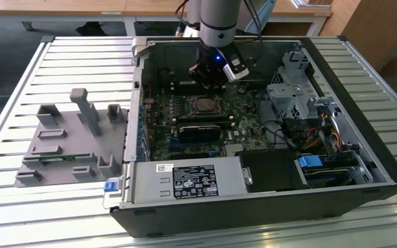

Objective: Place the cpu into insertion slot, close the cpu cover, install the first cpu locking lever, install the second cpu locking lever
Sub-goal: 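Install the first cpu locking lever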

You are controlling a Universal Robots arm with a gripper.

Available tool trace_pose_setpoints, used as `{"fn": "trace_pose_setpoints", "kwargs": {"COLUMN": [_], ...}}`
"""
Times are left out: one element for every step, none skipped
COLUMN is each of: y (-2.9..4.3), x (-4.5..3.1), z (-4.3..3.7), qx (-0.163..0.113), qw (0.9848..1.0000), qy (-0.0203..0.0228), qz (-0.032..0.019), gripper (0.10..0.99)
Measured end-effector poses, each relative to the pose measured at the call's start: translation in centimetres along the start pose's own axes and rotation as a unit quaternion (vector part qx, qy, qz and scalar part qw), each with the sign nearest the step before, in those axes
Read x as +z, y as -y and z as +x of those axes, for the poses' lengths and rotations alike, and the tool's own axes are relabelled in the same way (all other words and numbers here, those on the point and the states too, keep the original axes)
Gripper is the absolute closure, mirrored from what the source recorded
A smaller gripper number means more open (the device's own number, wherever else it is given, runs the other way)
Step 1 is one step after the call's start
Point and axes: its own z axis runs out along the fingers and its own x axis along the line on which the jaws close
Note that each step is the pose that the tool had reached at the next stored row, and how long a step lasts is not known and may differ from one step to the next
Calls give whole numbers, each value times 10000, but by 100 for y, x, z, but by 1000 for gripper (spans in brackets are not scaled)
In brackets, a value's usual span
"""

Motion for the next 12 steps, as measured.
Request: {"fn": "trace_pose_setpoints", "kwargs": {"y": [0,0,0,-1,-2,-3,-3,-4,-4,-5,-6,-8], "x": [0,0,1,2,4,5,8,9,11,14,17,20], "z": [0,0,0,0,0,0,0,0,1,1,1,0], "qx": [0,0,0,0,0,0,-1,-1,-1,-2,-2,-3], "qw": [10000,10000,10000,10000,10000,10000,10000,10000,10000,10000,10000,9999], "qy": [0,0,0,1,1,1,1,0,0,0,1,1], "qz": [1,2,4,10,20,31,40,53,65,80,93,108], "gripper": [973,973,973,973,973,973,973,973,973,973,973,973]}}
